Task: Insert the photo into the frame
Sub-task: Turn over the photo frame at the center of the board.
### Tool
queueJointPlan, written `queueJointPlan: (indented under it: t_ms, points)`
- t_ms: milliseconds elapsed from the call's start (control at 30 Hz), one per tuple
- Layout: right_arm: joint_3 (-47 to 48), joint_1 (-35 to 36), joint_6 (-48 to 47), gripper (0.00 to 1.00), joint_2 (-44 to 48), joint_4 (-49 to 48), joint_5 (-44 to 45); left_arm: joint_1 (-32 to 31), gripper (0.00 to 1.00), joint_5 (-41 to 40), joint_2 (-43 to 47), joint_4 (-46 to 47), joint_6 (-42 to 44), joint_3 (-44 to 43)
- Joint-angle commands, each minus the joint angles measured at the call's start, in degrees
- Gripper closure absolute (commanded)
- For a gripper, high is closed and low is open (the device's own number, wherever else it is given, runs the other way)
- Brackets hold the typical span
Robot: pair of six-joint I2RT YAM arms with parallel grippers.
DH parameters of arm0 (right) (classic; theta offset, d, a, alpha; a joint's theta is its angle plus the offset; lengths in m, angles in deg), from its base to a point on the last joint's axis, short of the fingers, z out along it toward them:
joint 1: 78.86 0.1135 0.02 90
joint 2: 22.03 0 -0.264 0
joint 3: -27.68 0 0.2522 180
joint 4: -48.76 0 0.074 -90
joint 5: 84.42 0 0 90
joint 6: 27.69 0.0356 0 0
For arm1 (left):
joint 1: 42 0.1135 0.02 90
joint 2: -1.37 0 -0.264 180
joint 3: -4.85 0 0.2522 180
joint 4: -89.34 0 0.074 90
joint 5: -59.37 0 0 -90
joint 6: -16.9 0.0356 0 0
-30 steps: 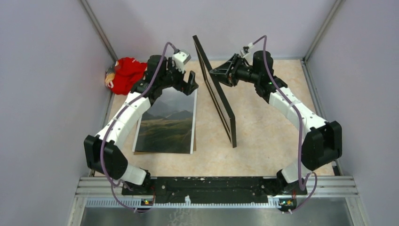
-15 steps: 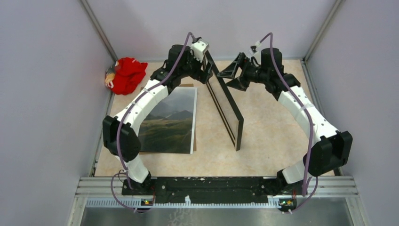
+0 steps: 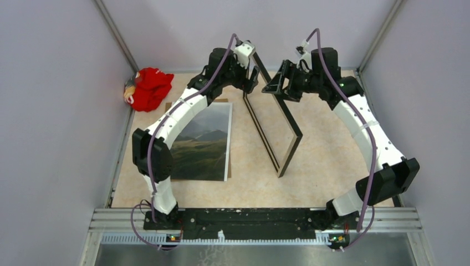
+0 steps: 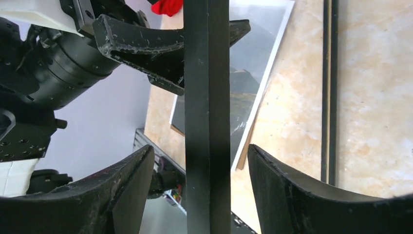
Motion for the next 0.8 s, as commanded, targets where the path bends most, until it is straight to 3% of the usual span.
queueJointPlan:
  t_ms: [0, 133, 367, 533, 767]
  points:
    - [6.4, -0.7, -6.1, 0.33, -1.4, 6.5, 5.7, -0.3, 0.01, -1.5, -2.2, -2.0, -0.8, -4.4]
    - [10.6, -0.7, -10.1, 0.38, -3.1, 12.0, 13.2, -0.4, 0.01, -2.2, -1.9, -3.9, -1.1, -3.7]
    - [13.4, -0.7, -16.6, 0.46, -3.3, 20.0, 28.1, -0.4, 0.01, -4.2, 3.8, -3.3, -0.9, 7.8]
    - [11.3, -0.7, -19.3, 0.62, -2.2, 21.2, 32.0, -0.3, 0.01, -5.0, 7.2, -1.1, -0.1, 16.2]
    - [2.5, -0.7, -20.3, 0.76, -0.4, 18.7, 37.1, -0.3, 0.01, -4.3, 8.6, -2.9, -2.8, 23.5]
